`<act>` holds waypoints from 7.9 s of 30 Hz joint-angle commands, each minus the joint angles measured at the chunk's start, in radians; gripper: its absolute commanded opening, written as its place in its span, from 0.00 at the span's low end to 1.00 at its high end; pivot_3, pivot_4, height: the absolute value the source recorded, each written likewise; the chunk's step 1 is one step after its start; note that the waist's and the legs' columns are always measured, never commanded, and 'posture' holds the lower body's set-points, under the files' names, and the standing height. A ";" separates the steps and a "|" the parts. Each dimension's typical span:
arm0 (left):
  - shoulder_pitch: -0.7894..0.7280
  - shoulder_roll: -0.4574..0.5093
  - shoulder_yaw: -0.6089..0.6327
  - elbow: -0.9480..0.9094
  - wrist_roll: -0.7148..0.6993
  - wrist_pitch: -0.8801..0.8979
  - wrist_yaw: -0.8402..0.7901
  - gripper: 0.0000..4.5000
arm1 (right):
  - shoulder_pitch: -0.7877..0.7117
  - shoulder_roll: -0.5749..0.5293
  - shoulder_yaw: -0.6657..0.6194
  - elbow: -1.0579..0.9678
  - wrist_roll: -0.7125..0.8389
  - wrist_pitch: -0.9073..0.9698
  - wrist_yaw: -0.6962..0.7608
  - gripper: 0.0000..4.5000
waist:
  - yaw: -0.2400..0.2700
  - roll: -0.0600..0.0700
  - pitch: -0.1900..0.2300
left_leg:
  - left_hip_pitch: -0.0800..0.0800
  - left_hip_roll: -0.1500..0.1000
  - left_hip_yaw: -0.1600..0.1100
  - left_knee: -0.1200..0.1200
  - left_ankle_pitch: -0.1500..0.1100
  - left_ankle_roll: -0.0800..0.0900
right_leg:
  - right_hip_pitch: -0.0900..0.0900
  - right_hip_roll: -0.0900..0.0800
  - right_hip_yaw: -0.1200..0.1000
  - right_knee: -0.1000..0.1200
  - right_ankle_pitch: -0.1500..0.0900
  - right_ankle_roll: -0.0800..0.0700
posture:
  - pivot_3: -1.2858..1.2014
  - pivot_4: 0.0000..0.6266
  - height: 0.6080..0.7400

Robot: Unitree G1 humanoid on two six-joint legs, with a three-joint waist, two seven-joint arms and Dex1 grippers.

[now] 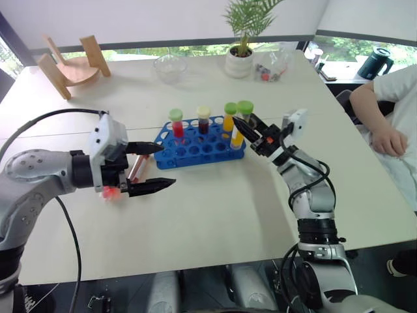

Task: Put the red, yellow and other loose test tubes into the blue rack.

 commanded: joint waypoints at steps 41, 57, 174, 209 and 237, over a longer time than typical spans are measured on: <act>-0.347 0.046 -0.181 0.193 0.146 0.741 0.498 1.00 | -0.110 -0.780 0.089 -0.409 0.265 0.361 0.649 0.99 | 0.003 -0.002 0.001 | 0.006 0.000 -0.002 0.001 0.000 0.001 | 0.006 0.002 0.000 0.001 0.000 0.000 | 0.52 0.24 1.00; -0.478 -0.198 -0.313 0.454 0.308 0.772 0.573 1.00 | -0.201 -0.766 0.108 -0.453 0.294 0.393 0.684 0.99 | 0.027 -0.003 0.001 | 0.003 -0.001 -0.001 0.003 0.000 0.000 | 0.005 0.000 0.000 0.001 0.000 0.000 | 0.52 0.24 1.00; -0.338 0.062 -0.174 0.329 0.363 0.496 0.066 0.98 | 0.013 -0.747 0.038 -0.584 0.298 0.377 0.393 1.00 | 0.023 -0.003 0.003 | 0.006 0.000 -0.003 0.012 -0.004 0.006 | 0.014 0.000 -0.002 -0.001 -0.001 0.003 | 0.52 0.24 1.00; -0.567 -0.254 -0.099 0.725 0.375 0.663 0.410 0.18 | 0.021 -0.764 0.013 -0.610 0.288 0.398 0.388 1.00 | 0.042 -0.005 0.004 | 0.005 -0.001 -0.004 0.013 -0.004 0.006 | 0.013 -0.001 -0.003 0.000 -0.001 0.002 | 0.52 0.24 1.00; -0.233 -0.801 -0.132 0.807 0.482 -0.879 0.180 0.18 | 0.057 -0.764 -0.004 -0.664 0.300 0.415 0.314 1.00 | 0.056 -0.003 0.003 | 0.006 -0.001 -0.002 0.015 -0.004 0.007 | 0.016 -0.001 -0.001 -0.003 -0.001 0.002 | 0.52 0.24 1.00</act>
